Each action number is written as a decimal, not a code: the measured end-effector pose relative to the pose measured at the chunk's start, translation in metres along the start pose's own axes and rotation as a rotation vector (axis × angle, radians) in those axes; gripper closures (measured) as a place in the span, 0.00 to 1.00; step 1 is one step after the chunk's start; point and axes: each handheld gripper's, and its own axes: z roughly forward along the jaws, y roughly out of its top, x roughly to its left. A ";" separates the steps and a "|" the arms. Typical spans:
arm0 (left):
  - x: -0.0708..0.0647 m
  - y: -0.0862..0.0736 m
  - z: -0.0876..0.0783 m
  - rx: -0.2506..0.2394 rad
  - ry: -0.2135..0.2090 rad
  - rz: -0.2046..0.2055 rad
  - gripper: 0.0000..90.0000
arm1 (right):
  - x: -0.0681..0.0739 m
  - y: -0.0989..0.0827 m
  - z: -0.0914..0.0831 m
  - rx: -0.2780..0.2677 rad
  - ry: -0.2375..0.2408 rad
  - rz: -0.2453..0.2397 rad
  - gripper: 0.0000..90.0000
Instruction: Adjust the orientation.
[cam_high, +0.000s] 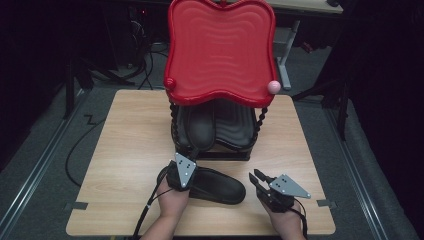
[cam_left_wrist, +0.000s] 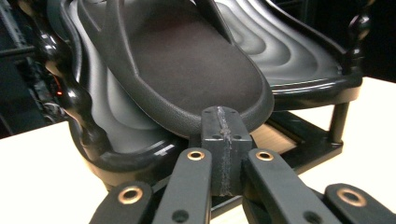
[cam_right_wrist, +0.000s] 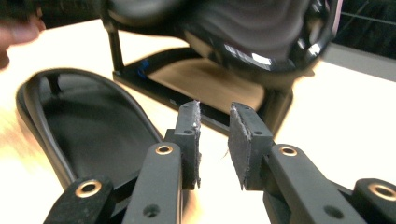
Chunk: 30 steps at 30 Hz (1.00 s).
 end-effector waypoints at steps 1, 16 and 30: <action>0.001 0.001 0.001 0.000 0.005 0.002 1.00 | 0.000 0.000 0.000 0.000 0.000 0.000 0.82; 0.007 0.011 0.030 0.055 0.027 0.033 1.00 | 0.006 -0.009 0.006 0.031 0.029 -0.009 0.82; 0.011 0.014 0.033 0.049 0.033 0.013 0.93 | 0.005 -0.012 0.010 0.049 0.036 0.002 0.80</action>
